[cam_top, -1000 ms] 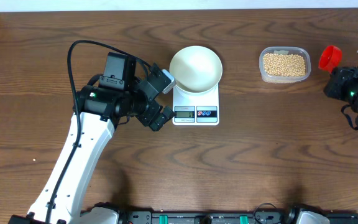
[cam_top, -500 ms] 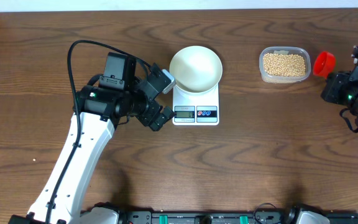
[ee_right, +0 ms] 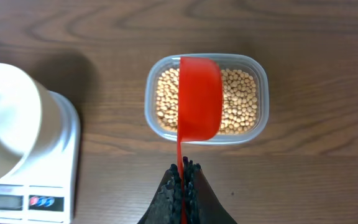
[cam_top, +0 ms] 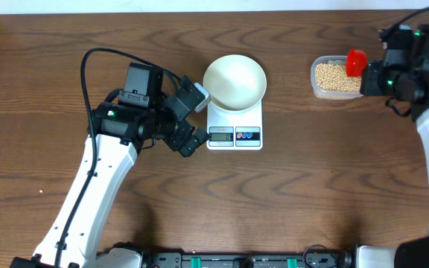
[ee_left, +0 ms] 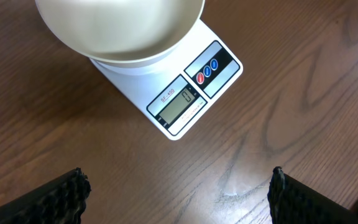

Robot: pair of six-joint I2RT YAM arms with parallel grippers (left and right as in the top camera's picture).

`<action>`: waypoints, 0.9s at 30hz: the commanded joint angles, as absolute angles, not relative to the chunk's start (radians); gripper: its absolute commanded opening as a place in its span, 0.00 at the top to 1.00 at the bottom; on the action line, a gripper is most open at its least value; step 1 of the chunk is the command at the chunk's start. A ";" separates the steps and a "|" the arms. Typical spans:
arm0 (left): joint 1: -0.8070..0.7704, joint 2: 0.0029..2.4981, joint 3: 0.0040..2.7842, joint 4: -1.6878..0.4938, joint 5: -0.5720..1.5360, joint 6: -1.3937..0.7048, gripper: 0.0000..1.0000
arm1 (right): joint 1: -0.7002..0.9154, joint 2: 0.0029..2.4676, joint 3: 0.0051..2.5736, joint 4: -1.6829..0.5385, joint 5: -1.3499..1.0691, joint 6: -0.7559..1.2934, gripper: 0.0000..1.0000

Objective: Scoop item into bowl and weigh 50g on scale
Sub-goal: 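Move the red scoop with the right gripper over the soybean tub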

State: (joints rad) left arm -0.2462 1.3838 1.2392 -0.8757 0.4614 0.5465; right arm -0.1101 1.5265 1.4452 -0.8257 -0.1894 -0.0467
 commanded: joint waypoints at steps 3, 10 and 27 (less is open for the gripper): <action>-0.248 1.375 1.259 -0.878 0.459 0.538 0.06 | -0.074 1.599 1.473 -0.817 -0.031 -0.070 0.99; -0.248 1.375 1.259 -0.878 0.459 0.538 0.06 | -0.064 1.668 1.473 -0.809 0.021 -0.087 0.99; -0.248 1.375 1.259 -0.878 0.459 0.538 0.06 | -0.064 1.793 1.473 -0.759 0.076 -0.129 0.99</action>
